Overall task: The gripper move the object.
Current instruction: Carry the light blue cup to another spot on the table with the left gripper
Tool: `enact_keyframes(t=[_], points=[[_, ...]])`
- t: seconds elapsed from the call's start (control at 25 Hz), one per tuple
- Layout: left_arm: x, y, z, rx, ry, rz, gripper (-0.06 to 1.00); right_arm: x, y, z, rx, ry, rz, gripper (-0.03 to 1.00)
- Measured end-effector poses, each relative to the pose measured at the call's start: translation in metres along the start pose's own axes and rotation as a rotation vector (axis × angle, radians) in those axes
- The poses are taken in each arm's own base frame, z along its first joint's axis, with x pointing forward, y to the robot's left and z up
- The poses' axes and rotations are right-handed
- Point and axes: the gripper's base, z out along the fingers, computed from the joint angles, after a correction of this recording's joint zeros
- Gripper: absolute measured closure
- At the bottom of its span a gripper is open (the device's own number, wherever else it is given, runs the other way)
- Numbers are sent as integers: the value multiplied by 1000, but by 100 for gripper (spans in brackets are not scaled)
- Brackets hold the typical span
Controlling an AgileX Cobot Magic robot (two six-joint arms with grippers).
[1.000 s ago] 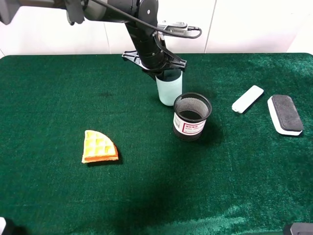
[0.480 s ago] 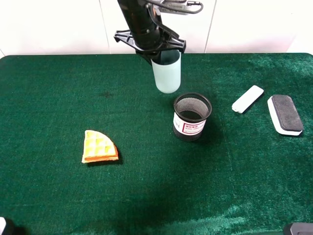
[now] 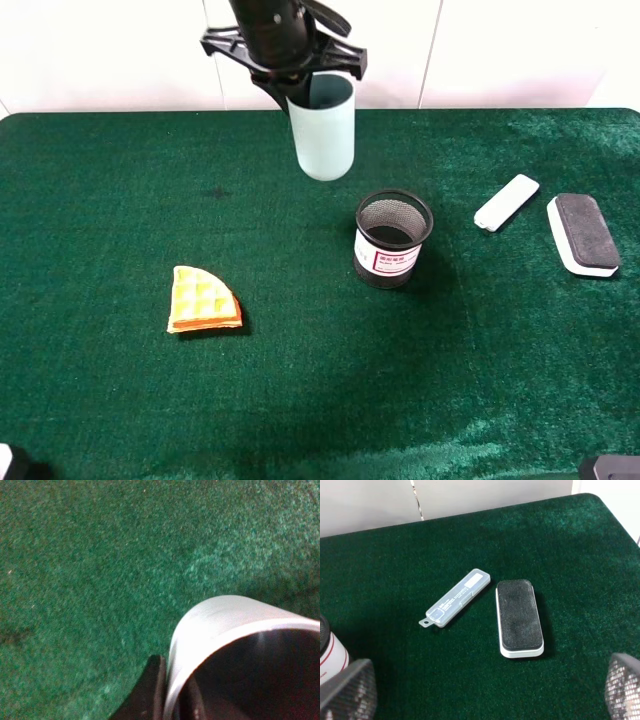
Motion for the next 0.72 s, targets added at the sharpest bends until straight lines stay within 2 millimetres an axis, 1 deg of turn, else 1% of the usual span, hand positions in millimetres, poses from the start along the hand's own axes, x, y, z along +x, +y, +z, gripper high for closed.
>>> enact_keyframes(t=[0.2, 0.44, 0.72], points=[[6, 4, -27, -5, 5, -2, 88, 0, 0, 0, 0, 0, 0, 27], [17, 12, -56, -50, 49, 30, 88, 0, 0, 0, 0, 0, 0, 27], [24, 19, -88, -69, -16, 53, 88, 0, 0, 0, 0, -1, 0, 27]])
